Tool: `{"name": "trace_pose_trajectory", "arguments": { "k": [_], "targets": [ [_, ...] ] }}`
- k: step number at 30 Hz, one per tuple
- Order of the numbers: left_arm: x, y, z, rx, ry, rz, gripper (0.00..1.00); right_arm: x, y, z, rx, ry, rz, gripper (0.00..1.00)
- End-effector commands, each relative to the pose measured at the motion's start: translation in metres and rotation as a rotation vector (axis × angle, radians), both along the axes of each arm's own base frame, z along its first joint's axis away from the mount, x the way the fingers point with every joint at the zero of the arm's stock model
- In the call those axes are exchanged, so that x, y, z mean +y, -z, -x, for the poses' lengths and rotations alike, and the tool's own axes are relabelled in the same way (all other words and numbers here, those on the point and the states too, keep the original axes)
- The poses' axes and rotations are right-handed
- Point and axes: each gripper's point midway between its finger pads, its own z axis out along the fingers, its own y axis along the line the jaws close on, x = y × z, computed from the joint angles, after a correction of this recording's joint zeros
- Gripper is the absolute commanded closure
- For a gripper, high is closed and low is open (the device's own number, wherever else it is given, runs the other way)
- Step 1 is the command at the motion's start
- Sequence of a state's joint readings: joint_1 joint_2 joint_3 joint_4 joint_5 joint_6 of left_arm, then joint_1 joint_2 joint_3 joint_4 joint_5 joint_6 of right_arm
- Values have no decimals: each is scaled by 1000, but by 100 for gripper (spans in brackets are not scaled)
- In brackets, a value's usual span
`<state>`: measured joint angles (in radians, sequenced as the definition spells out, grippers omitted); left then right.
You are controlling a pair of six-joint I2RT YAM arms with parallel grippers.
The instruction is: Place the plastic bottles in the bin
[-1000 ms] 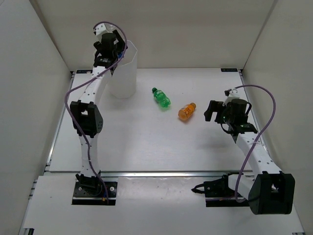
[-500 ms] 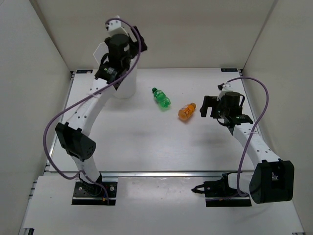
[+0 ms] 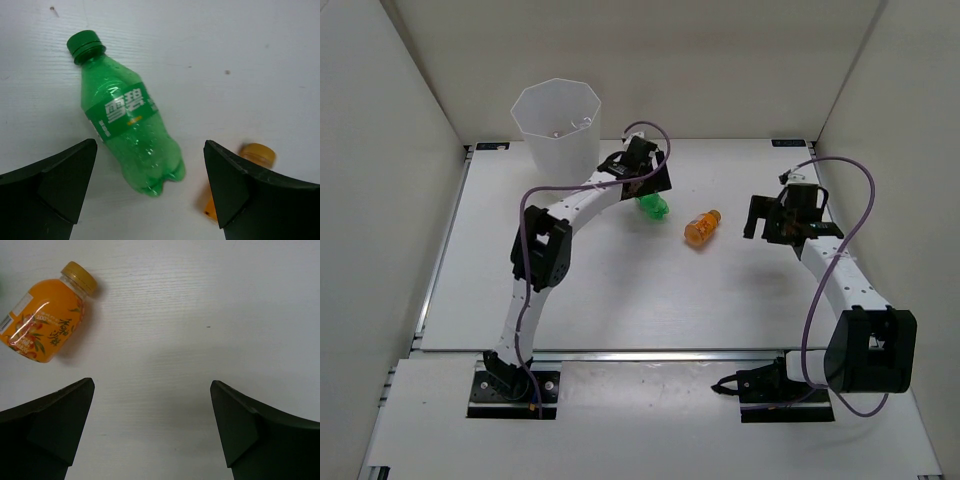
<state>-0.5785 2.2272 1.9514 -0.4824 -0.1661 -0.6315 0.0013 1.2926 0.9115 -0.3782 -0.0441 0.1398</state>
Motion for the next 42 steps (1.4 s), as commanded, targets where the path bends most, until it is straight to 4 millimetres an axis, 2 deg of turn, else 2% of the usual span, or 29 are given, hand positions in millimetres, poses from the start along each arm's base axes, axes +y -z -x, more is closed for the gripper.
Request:
{"name": "trace_pose_trajectory", "arguments": {
  "k": [1,2,4,6,7,8,10,11,13,14,15,17,20,23,26,27,29,30,32,33,34,35,36,37,38,39,40,41,42],
  "targets": [
    [6,-30,-9,7,-43,43,1,-17,-11,4,-8,56,-1,1],
    [9,-32,-12,11,-54,41,2,-19,-5,7,11,62,-1,1],
    [8,-12,-15,54,-60,36,1,-25,-3,9,19,81,7,1],
    [12,-4,-20,74,-70,37,1,-28,1,12,23,92,2,1],
    [6,5,-18,89,-57,29,1,-30,2,13,29,94,4,1],
    [7,15,-19,104,-62,13,2,-30,1,11,23,95,2,1],
    [1,18,-20,110,-32,6,1,-32,2,12,23,97,6,1],
    [3,27,-20,129,-39,-11,1,-31,1,11,17,96,5,1],
    [4,32,-18,147,-30,-29,1,-33,0,14,22,105,8,0],
    [4,42,-18,162,-29,-41,1,-33,0,14,19,110,7,1],
    [3,41,-18,166,-29,-41,1,-33,0,16,14,109,5,1],
    [5,54,-16,195,-31,-56,2,-36,0,19,10,119,9,0],
    [1,54,-15,200,-29,-47,5,-42,-10,23,-31,136,30,1],
    [1,55,-16,195,-31,-52,11,-48,-23,23,-90,163,27,1],
    [0,56,-12,212,-16,-48,35,-50,-34,23,-140,168,24,0],
    [-2,54,-11,210,-8,-42,39,-48,-32,23,-134,162,25,1],
    [1,35,-15,190,-9,-35,53,-48,-36,24,-146,160,32,1],
    [0,27,-15,174,4,-35,55,-47,-39,23,-153,153,35,1],
    [-4,-12,-20,104,68,0,60,-47,-44,20,-168,140,48,1],
    [-9,-43,-16,43,143,5,60,-46,-48,16,-180,129,59,1],
    [-8,-58,-18,-4,175,-10,61,-46,-57,11,-202,125,58,1],
    [-5,-94,-16,-84,172,-13,60,-42,-56,6,-201,111,51,1],
    [-3,-132,-6,-175,198,-37,60,-40,-67,-1,-229,104,48,1],
    [13,-169,-2,-272,157,-71,58,-33,-70,-8,-238,75,28,1],
    [20,-166,-3,-318,120,-124,54,-25,-77,-16,-264,39,28,0],
    [40,-183,12,-375,99,-186,50,-15,-82,-23,-289,11,23,1],
    [55,-232,18,-501,49,-143,52,-2,-92,-30,-318,-26,21,1],
    [72,-236,16,-531,-3,-149,58,-3,-92,-36,-321,-22,29,0],
    [96,-258,20,-572,-40,-124,58,15,-94,-41,-323,-74,21,1]
  ]
}}
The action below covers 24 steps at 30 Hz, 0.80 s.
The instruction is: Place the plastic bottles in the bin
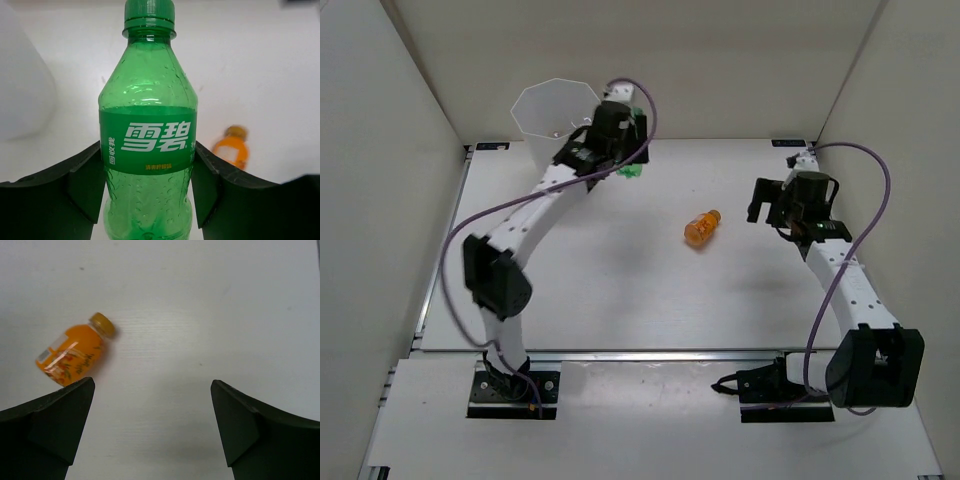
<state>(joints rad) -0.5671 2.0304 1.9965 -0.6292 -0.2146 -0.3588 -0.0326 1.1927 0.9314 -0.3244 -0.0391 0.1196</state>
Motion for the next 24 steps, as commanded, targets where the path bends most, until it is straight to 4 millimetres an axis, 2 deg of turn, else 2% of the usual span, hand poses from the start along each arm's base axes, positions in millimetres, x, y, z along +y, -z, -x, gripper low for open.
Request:
{"name": "trace_pose_trajectory", "arguments": {
  "k": [1,2,3,4,5,6,8,9,10,11,12,14,15,16,19,20,24],
  "targets": [
    [73,-177,8,-450,-141,122,56,40,-49,-35,-160,-125,6,1],
    [98,-177,0,-459,-187,130,52,47,-53,-42,-165,-152,-3,1],
    [127,-194,-1,-501,-245,143,50,62,-48,-46,-140,-196,-25,1],
    [147,-196,-6,-511,-282,138,50,66,-48,-48,-135,-206,-34,1],
    [156,-202,-6,-529,-304,140,49,81,-52,-53,-137,-253,-49,0],
    [170,-206,-12,-552,-329,141,49,89,-38,-56,-91,-277,-43,1],
    [192,-205,-23,-596,-410,131,51,106,-42,-63,-72,-314,-46,1],
    [207,-212,-27,-621,-479,118,50,110,-34,-65,-46,-312,-52,1],
    [219,-215,-37,-628,-510,104,45,120,-35,-66,-47,-348,-63,0],
    [221,-194,-49,-577,-511,81,41,125,-31,-67,-34,-359,-68,1],
    [232,-204,-55,-589,-519,101,39,128,-30,-67,-31,-360,-77,1],
    [241,-187,-75,-549,-533,131,37,130,-28,-66,-27,-368,-67,1],
    [245,-191,-76,-548,-540,137,36,127,-28,-67,-24,-358,-65,1],
    [248,-188,-79,-538,-552,135,27,131,-28,-65,-23,-369,-62,1],
    [239,-169,-84,-507,-526,159,15,123,-26,-63,-18,-342,-62,1],
    [234,-171,-82,-514,-506,182,2,122,-29,-63,-23,-338,-70,1],
    [220,-177,-74,-513,-465,195,2,111,-31,-58,-28,-307,-63,1]
  ]
}}
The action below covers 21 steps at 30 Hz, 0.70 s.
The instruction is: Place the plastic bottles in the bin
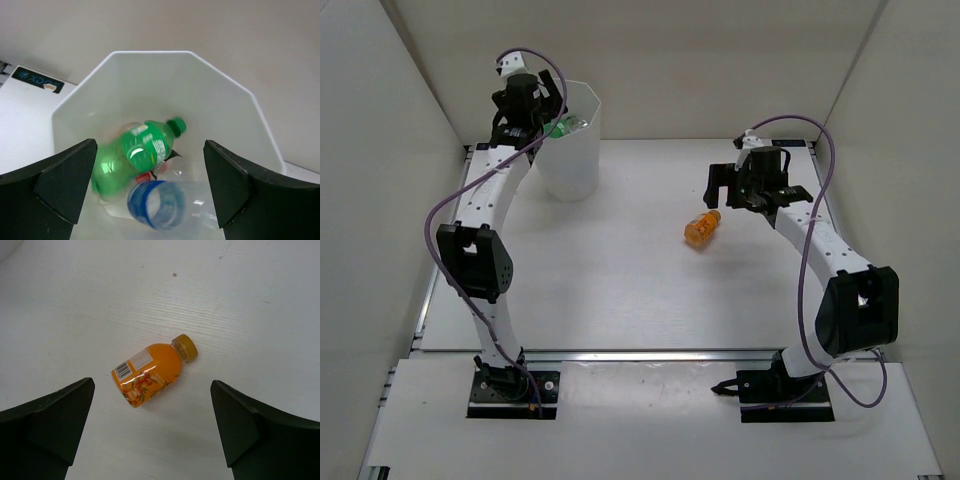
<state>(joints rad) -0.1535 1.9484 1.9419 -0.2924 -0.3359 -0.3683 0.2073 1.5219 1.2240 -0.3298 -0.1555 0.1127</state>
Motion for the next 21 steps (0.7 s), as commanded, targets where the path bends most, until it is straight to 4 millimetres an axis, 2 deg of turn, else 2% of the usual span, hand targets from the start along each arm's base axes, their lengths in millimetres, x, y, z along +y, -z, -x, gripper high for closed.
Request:
{"name": "trace_pose_trajectory", "arguments": {
  "k": [1,4,5,6,7,8,9,10,11,12,13,14,15,16,17,18,20,21],
  "targets": [
    [-21,-89,30,-171,87,45,1,-11,-29,2,-77,38,-10,1],
    [-57,-93,39,-154,182,24,1,-24,-26,10,-65,75,-2,1],
    [-76,-95,47,-149,234,-4,2,-27,-19,14,-46,95,-10,1],
    [-102,-87,54,-128,295,-16,1,-33,-23,16,-54,111,-24,1],
    [-132,-81,65,-111,369,-48,2,-40,-12,21,-33,124,-22,1],
    [-146,-71,70,-83,414,-82,2,-43,-10,25,-29,133,-35,1],
    [-176,-58,83,-42,510,-93,2,-49,-11,28,-33,154,-38,0],
    [-206,-39,96,10,602,-98,1,-58,-3,34,-7,176,-34,0],
    [-220,-27,101,37,650,-92,1,-65,1,38,2,195,-32,1],
    [-248,-13,115,67,734,-75,2,-71,-4,40,-7,213,-33,1],
    [-268,0,125,96,779,-63,1,-77,3,44,5,227,-28,1],
    [-289,22,137,139,871,-34,1,-83,7,51,8,237,-23,1],
    [-312,35,155,177,958,-20,1,-88,4,54,-1,250,-24,1],
    [-327,51,166,227,1016,-21,2,-98,6,60,5,284,-30,1],
    [-341,80,172,291,1053,-38,1,-108,12,65,15,310,-29,1],
    [-353,89,184,330,1100,-43,1,-111,13,71,15,320,-32,1],
    [-378,121,202,408,1186,-56,2,-126,16,79,20,363,-33,0],
    [-384,142,203,455,1197,-51,1,-128,15,82,16,365,-28,1]
  ]
}}
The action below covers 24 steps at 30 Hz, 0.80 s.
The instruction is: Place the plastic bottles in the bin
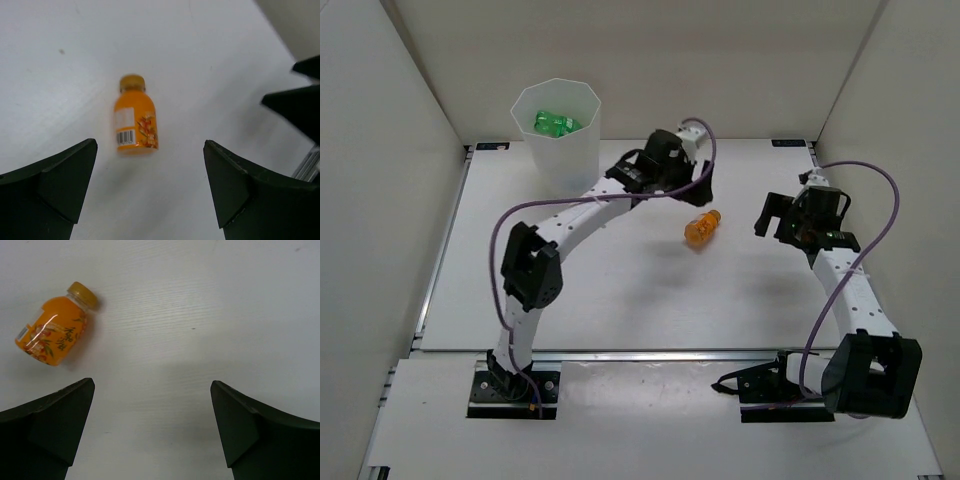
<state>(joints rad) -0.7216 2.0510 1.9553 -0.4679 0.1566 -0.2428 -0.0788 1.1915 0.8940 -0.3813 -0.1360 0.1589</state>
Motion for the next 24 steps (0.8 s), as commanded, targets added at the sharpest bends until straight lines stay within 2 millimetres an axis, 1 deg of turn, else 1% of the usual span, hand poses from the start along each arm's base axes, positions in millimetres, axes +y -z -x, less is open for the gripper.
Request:
{"name": "trace_pose_trajectory", "arguments": {
  "k": [1,2,3,4,5,6,7,8,9,10,11,13,15,16,18,19,20,21,22,23,24],
  "targets": [
    [-28,51,33,133,152,-72,2,-17,-8,11,-31,58,0,1],
    [-36,71,36,148,161,-101,2,-19,-7,14,-26,57,7,1],
    [-39,85,32,155,153,-141,2,-20,-2,18,-11,60,10,1],
    [-48,77,33,132,162,-148,1,-21,-5,20,-19,63,12,0],
    [-52,97,32,147,170,-181,1,-19,-3,21,-16,60,11,1],
    [-57,108,35,167,177,-207,1,-19,-2,23,-17,53,15,1],
    [-64,101,35,151,190,-210,1,-18,4,26,-5,51,15,1],
    [-70,113,34,162,194,-225,1,-16,5,28,-3,49,3,0],
    [-73,129,35,179,192,-248,2,-17,4,29,-4,49,6,1],
    [-71,142,31,190,172,-276,1,-15,5,31,1,48,-6,1],
    [-73,136,25,167,152,-275,2,-15,3,29,-15,45,-6,1],
    [-74,158,26,203,135,-293,1,-15,4,31,-12,46,-8,1],
    [-74,159,24,220,122,-274,4,-16,2,30,-22,51,-6,0],
    [-75,162,24,228,121,-268,10,-15,3,29,-20,56,-11,1],
    [-75,161,22,227,102,-255,31,-16,1,28,-29,53,-7,1],
    [-76,157,21,227,93,-238,33,-16,0,28,-32,52,-6,1],
    [-74,154,16,221,85,-225,28,-15,0,28,-31,47,-4,1],
    [-78,147,14,221,81,-198,15,-15,2,30,-19,48,-1,1],
    [-79,140,14,222,84,-181,9,-15,2,31,-16,42,6,1],
    [-79,130,14,232,89,-157,4,-18,1,29,-24,42,22,1],
    [-78,129,13,246,79,-148,2,-20,-2,27,-28,48,32,1]
  ]
}}
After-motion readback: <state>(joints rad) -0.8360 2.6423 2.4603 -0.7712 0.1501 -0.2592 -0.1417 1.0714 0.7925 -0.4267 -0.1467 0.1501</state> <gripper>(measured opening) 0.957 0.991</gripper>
